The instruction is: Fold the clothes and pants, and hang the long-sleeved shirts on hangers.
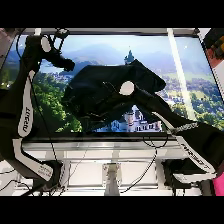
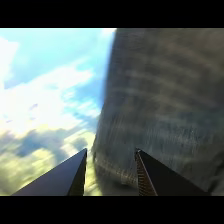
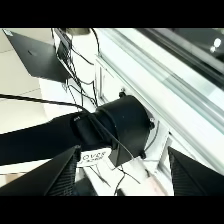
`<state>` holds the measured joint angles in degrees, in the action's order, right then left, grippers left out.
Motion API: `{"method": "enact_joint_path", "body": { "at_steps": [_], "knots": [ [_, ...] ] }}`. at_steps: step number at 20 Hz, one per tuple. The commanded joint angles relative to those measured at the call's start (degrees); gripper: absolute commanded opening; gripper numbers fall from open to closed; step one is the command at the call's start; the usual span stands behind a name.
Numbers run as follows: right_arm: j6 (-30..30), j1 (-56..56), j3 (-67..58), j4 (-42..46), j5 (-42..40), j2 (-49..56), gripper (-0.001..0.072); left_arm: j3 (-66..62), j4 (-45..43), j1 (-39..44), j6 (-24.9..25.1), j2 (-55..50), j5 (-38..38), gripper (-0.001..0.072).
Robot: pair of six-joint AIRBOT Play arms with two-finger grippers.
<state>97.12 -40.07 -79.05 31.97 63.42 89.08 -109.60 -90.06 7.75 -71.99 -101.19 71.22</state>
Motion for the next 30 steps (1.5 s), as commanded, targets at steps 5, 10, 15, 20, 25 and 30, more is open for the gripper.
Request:
{"method": "enact_joint_path", "body": {
  "at_steps": [5,10,15,20,25,30],
  "knots": [
    [-0.5,13.8,-12.6,23.4,5.3,0.2,0.0401,0.0,-3.7,-0.7,-5.2,0.1,1.5,0.0023],
    [-4.2,34.4,-18.7,29.4,13.7,0.2,0.0018,0.4,14.2,-7.1,-3.2,0.6,2.4,0.002],
    [-14.4,53.0,-16.5,3.8,18.3,2.3,0.0018,18.4,27.2,-16.6,-0.7,8.7,2.5,0.0019],
    [-14.4,56.0,-16.5,1.8,17.6,7.0,0.0023,47.8,40.5,-23.5,-0.7,20.8,-7.2,0.002],
    [-14.3,55.9,-16.5,4.9,11.0,8.7,0.0509,62.7,51.8,-25.4,-0.9,22.1,-11.3,0.0385],
    [-14.3,55.9,-16.5,4.9,10.9,8.7,0.0509,63.2,52.2,-25.7,-2.3,22.2,-14.4,0.0385]
  ]
}}
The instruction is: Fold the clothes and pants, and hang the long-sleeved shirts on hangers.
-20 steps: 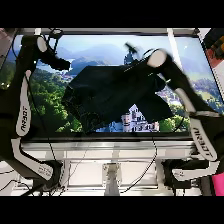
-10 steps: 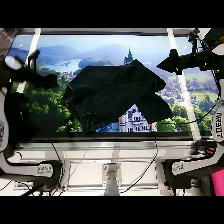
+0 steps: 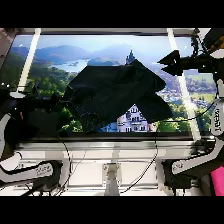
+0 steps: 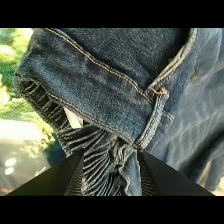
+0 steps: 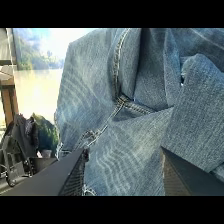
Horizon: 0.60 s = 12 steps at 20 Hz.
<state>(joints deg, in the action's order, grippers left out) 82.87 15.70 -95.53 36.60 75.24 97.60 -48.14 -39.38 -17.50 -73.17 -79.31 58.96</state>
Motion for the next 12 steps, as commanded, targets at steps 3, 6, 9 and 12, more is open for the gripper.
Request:
{"method": "enact_joint_path", "body": {
  "at_steps": [3,6,9,12],
  "knots": [
    [-0.1,0.1,0.0,0.2,-0.7,0.2,0.0509,1.8,2.3,-3.0,-2.7,0.6,-3.5,0.0385],
    [-0.1,0.1,0.0,0.3,-0.3,0.2,0.051,1.8,6.2,-7.4,1.6,4.3,-3.8,0.0357],
    [-0.1,0.1,0.0,0.2,-1.8,0.2,0.0588,1.9,-0.9,-10.4,-3.5,5.9,-0.5,0.036],
    [-0.1,0.1,0.0,0.3,-1.6,0.2,0.0619,3.7,-4.3,-8.7,-4.0,4.9,0.7,0.036]
  ]
}}
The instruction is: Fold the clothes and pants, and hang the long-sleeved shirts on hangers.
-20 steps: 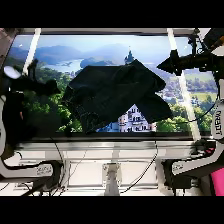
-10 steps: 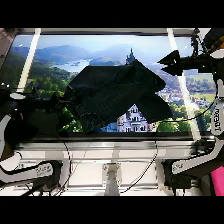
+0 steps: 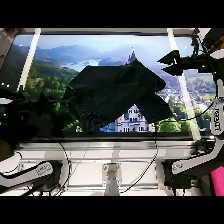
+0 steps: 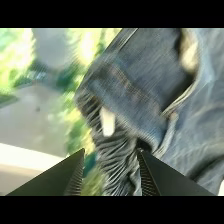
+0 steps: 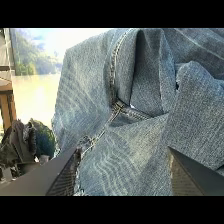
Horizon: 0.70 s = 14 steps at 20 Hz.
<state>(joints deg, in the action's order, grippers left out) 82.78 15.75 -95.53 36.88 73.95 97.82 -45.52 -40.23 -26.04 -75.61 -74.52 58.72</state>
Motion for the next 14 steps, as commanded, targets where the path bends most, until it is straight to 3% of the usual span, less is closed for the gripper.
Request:
{"method": "enact_joint_path", "body": {
  "at_steps": [1,4,9,14],
  "knots": [
    [0.0,0.0,0.0,0.0,-0.2,0.0,0.0619,1.6,-1.8,-0.1,-1.8,0.0,-1.5,0.036],
    [0.0,0.0,0.0,0.0,-0.5,0.2,0.0619,1.7,2.2,0.8,-2.9,0.0,-4.9,0.0359],
    [0.0,0.0,0.0,0.0,-0.5,0.6,0.0619,1.6,2.2,7.0,-5.4,-3.0,-11.1,0.0358],
    [0.0,0.0,0.0,0.0,-0.7,0.6,0.0625,1.5,3.7,8.1,-8.2,-6.3,-14.7,0.0357]
  ]
}}
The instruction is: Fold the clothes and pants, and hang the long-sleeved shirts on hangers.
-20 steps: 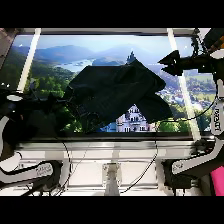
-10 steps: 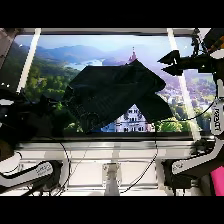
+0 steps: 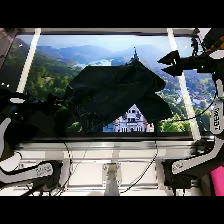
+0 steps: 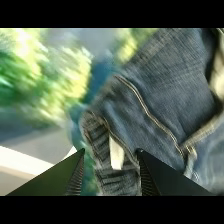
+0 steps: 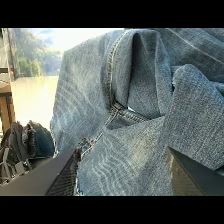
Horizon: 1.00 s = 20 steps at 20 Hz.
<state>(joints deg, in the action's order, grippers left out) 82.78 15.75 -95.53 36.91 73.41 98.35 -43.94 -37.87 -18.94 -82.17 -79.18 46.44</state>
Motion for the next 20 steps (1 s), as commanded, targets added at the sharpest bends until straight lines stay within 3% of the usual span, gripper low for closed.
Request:
{"method": "enact_joint_path", "body": {
  "at_steps": [1,3,4,6,11,15,17,18,20],
  "knots": [
    [0.0,0.0,0.0,0.0,-0.8,0.1,0.0624,-0.1,2.8,1.5,-1.3,-2.4,-2.9,0.0358],
    [0.0,0.0,0.0,0.1,-1.0,0.1,0.0624,-0.1,5.7,3.2,-1.0,-3.6,-5.9,0.0356],
    [0.0,0.0,0.0,0.6,-1.0,0.0,0.0624,-0.1,7.5,4.1,-1.0,-3.9,-7.5,0.0294],
    [0.0,0.0,0.0,4.8,-1.0,0.1,0.0624,-1.3,8.4,4.7,0.8,-3.8,-7.6,0.0017],
    [7.8,-0.1,0.0,14.2,0.9,2.9,0.0624,-10.5,4.3,2.4,5.0,-0.5,-7.1,0.0017],
    [8.3,-1.6,0.0,15.1,-2.9,6.1,0.0624,-21.0,-16.8,2.1,-5.4,-0.9,-5.3,0.0018],
    [10.1,-2.3,0.0,16.8,-7.7,6.9,0.0624,-22.3,-20.0,2.2,-6.1,-1.6,-5.6,0.002],
    [12.1,-2.5,0.0,17.5,-9.6,7.2,0.0624,-22.3,-20.1,2.1,-6.1,-1.8,-5.9,0.0052],
    [13.5,-3.1,0.0,17.3,-10.9,8.0,0.0625,-22.3,-20.1,2.1,-6.1,-1.9,-6.2,0.0395]
  ]
}}
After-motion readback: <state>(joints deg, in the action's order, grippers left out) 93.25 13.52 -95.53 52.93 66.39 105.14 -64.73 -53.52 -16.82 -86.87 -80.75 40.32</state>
